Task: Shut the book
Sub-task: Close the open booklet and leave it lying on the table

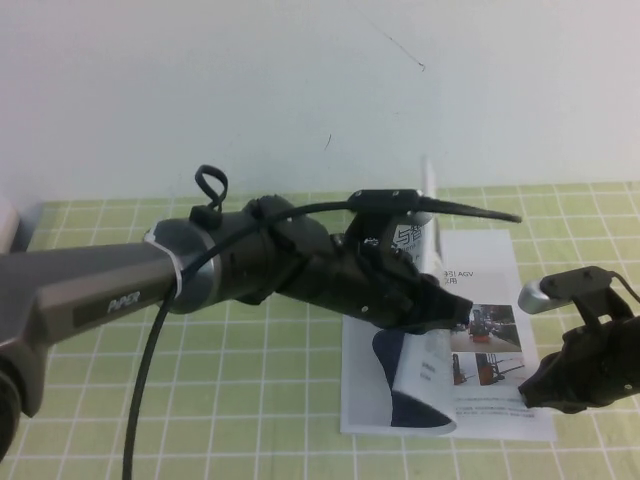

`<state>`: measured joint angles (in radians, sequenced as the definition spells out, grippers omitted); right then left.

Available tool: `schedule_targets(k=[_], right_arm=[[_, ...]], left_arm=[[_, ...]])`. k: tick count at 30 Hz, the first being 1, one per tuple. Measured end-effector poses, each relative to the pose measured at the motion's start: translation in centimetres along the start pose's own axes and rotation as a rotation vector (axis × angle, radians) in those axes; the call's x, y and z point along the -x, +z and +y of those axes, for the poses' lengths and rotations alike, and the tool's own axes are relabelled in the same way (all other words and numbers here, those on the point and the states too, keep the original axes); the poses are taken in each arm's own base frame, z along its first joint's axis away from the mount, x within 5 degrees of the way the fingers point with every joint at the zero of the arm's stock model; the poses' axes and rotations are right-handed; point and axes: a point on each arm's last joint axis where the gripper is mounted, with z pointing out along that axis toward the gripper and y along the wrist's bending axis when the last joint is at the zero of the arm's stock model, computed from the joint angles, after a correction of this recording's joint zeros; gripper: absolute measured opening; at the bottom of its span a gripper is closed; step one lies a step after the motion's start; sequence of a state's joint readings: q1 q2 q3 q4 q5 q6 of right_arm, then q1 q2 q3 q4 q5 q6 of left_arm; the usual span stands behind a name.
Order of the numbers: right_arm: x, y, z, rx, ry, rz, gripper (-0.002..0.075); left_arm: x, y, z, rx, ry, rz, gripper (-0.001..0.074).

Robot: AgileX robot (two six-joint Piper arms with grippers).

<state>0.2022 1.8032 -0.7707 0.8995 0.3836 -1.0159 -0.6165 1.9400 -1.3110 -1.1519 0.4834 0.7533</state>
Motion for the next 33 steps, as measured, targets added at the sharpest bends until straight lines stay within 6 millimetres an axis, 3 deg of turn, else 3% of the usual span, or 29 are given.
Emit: schedule_targets(k=[4, 9, 14, 20, 23, 27, 33], right_arm=[[0.0, -0.1, 0.0, -0.005, -0.014, 0.002, -0.0001], [-0.1, -1.4, 0.1, -0.041, -0.129, 0.016, -0.0002], [0.2, -4.8, 0.4, -0.138, -0.247, -0.002, -0.0001], [0.0, -10.9, -0.7, -0.319, -0.251, -0.09, -0.0001], [-0.6, -15.0, -0.9, -0.411, -0.215, -0.197, -0.0002], [-1.9, -20.1, 0.9, -0.494, -0.231, -0.352, -0.0002], [-5.5, -25.1, 4.5, -0.566, -0.281, -0.556, -0.0002]], left_arm=[[1.3, -1.6, -2.0, -0.072, 0.119, 0.012, -0.0003], [2.9, -6.7, -4.0, 0.055, 0.264, -0.037, -0.0003], [3.6, -12.5, -4.3, 0.341, 0.333, -0.072, -0.0001], [3.4, -20.2, -4.2, 0.727, 0.349, -0.153, -0.0001], [2.2, -23.8, -5.2, 0.759, 0.368, -0.271, -0.0001], [-1.2, -27.6, -6.4, 0.705, 0.421, -0.431, -0.0001], [-6.7, -29.6, -6.7, 0.568, 0.535, -0.639, -0.0001]])
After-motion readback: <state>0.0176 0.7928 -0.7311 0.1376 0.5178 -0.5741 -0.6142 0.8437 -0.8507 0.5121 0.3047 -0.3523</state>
